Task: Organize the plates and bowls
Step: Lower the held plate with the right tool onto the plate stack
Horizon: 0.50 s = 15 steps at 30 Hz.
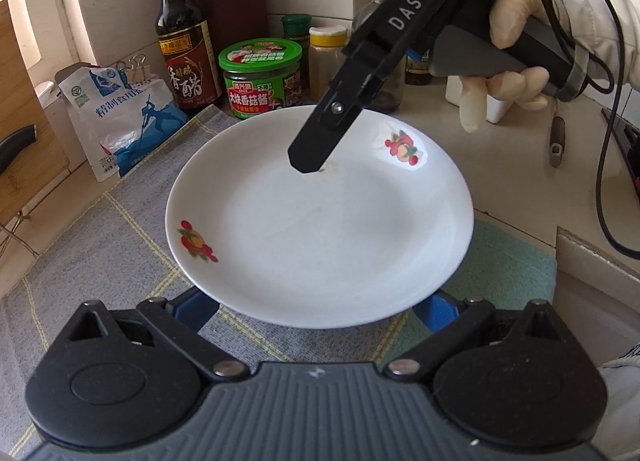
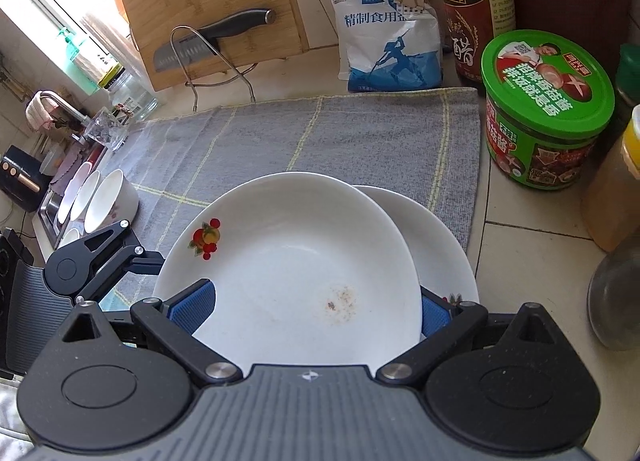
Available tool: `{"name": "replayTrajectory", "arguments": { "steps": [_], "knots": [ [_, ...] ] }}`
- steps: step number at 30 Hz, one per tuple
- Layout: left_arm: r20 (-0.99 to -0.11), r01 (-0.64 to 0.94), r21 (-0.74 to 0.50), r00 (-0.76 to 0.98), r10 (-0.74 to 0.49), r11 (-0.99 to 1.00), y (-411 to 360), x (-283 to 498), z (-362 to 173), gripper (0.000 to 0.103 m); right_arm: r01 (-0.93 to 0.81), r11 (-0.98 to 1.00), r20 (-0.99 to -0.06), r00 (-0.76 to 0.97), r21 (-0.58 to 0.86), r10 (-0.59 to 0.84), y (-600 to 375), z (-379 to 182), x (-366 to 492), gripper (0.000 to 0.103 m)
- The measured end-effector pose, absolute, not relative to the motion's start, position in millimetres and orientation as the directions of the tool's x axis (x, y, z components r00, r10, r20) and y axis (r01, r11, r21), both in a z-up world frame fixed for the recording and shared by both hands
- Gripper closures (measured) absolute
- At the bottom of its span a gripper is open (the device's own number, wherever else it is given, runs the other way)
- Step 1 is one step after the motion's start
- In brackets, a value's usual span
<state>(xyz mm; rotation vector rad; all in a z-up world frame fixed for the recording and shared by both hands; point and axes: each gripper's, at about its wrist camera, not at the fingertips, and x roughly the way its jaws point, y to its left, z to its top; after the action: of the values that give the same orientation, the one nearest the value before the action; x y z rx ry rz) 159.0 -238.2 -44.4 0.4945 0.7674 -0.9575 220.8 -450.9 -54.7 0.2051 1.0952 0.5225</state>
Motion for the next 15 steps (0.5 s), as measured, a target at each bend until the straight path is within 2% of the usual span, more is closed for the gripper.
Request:
{"name": "replayTrajectory", "arguments": {
  "steps": [15],
  "knots": [
    [-0.776, 0.878, 0.043, 0.33, -0.538, 0.477, -244.1, 166.3, -47.5, 0.002, -0.27, 0.876, -0.798, 0.368, 0.401, 0.478, -460.3, -56.5, 214.0, 0.0]
  ]
}}
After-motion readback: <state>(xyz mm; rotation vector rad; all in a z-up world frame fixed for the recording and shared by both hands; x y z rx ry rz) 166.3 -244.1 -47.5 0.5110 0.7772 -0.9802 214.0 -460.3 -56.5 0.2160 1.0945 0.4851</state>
